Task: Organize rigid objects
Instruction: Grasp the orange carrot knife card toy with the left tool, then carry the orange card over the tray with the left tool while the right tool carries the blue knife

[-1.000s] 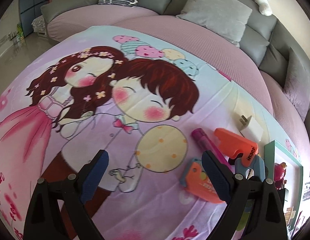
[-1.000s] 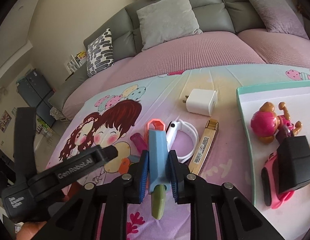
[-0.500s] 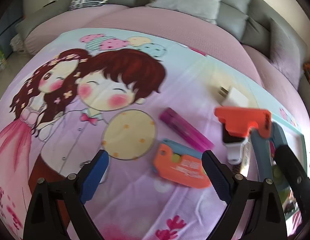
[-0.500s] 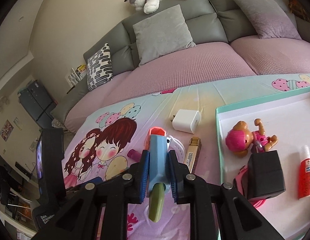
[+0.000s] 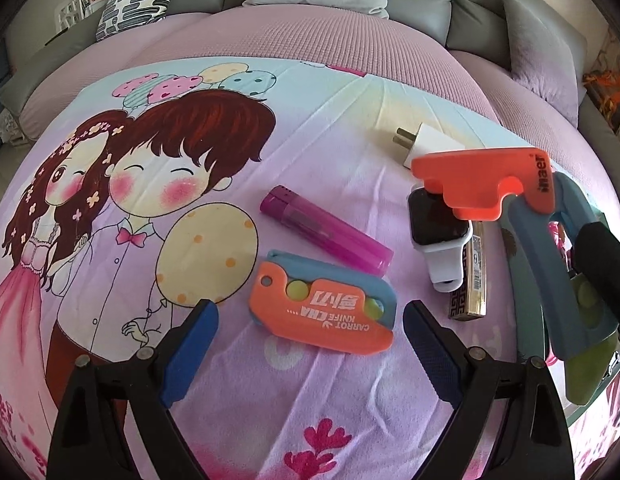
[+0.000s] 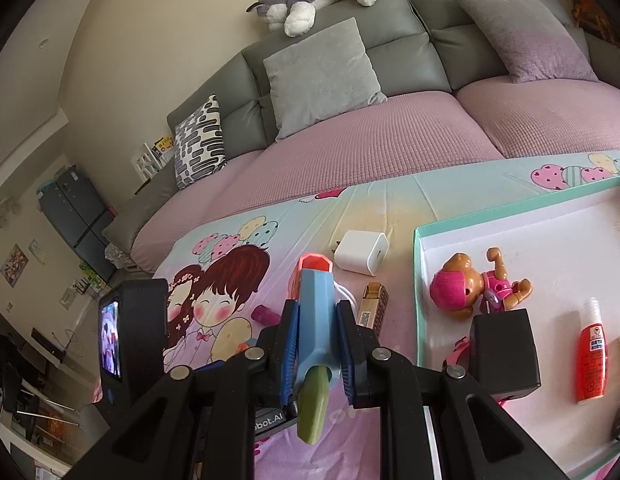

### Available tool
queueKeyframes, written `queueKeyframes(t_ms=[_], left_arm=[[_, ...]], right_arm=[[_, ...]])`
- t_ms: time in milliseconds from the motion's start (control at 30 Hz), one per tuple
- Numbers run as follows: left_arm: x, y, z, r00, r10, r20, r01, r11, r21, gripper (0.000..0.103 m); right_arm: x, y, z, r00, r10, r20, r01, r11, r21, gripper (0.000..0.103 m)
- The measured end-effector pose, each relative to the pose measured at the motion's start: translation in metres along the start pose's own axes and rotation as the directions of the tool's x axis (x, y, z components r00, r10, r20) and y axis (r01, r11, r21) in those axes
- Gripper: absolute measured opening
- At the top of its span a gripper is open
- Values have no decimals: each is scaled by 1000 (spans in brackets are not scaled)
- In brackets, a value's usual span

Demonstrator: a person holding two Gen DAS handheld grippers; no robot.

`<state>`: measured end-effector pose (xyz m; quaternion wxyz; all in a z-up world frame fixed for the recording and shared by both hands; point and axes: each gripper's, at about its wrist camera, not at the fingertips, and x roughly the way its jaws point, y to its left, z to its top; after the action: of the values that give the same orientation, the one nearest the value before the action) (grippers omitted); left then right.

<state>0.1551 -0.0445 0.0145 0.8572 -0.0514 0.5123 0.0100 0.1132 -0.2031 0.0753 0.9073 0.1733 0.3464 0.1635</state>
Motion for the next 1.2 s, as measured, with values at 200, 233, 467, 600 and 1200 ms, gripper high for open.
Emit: queueKeyframes(t_ms=[200, 233, 467, 600, 1200], left_arm=[[1, -3, 0, 1000, -15, -5, 16, 1000, 17, 74], [1, -4, 0, 1000, -8, -13, 9, 1000, 24, 73], [-5, 5, 1, 1000, -13, 2, 13, 1000, -25, 73], [-17, 11, 4, 999, -16, 45, 18, 998, -62, 73], [-96, 4, 13, 961, -50, 272, 79, 992, -97, 73]], right_arm=[[0, 0, -1, 1000, 3, -7, -3, 1000, 1, 21], [1, 0, -1, 1000, 3, -9, -3, 1000, 0, 21], [3, 3, -2, 1000, 6, -14, -6, 1000, -10, 21], [-4, 3, -1, 999, 30, 19, -30, 1000, -2, 21], [-64, -5, 16, 973, 66, 222, -72, 997, 19, 20]])
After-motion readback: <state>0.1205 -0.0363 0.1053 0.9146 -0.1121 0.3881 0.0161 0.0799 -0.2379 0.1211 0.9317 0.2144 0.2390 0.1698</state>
